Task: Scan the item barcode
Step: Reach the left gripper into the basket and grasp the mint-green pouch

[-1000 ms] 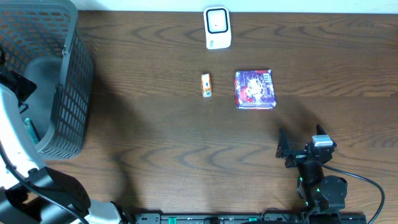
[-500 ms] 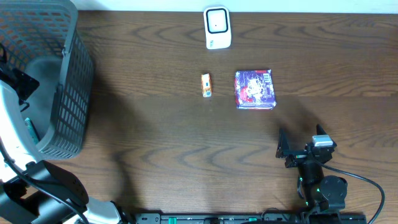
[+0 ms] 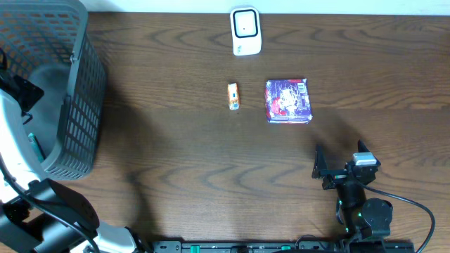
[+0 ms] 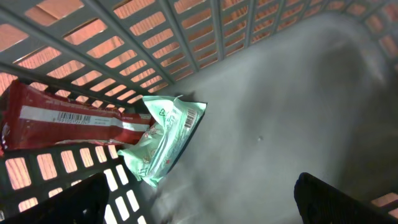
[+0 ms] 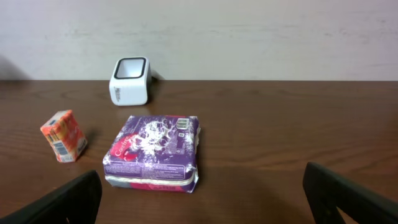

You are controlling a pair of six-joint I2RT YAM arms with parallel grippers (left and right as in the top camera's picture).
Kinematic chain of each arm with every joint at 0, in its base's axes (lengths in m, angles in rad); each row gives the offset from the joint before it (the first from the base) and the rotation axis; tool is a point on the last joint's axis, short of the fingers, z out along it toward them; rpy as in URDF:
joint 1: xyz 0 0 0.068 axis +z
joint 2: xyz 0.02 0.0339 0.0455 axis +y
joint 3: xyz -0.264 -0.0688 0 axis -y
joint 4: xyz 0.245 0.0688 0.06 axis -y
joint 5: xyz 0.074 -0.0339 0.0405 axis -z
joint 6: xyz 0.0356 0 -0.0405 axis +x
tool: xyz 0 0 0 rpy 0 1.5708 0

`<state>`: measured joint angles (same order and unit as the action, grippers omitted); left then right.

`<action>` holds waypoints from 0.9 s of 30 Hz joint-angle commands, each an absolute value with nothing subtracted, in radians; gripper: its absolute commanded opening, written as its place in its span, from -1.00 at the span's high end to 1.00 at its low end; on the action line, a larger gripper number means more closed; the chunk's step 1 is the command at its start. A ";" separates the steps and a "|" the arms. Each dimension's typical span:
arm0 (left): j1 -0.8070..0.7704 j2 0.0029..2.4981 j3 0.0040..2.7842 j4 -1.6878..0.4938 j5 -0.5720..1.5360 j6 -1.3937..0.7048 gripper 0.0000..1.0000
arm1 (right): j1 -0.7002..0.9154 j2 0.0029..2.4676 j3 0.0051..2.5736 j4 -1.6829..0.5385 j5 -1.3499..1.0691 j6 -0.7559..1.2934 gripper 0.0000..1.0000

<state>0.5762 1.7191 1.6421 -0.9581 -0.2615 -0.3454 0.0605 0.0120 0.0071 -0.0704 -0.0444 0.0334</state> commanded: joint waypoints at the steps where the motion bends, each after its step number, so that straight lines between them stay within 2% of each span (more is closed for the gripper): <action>1: 0.580 1.754 1.640 -0.957 -0.275 -0.303 -0.90 | 0.053 0.006 0.006 -0.075 -0.040 0.036 -0.99; 13: 0.580 1.843 1.640 -0.979 -0.292 -0.304 -0.90 | 0.053 0.006 0.006 -0.075 -0.040 0.036 -0.99; 27: 0.580 1.869 1.633 -1.016 -0.413 -0.311 -0.89 | 0.053 0.006 0.006 -0.075 -0.039 0.036 -0.98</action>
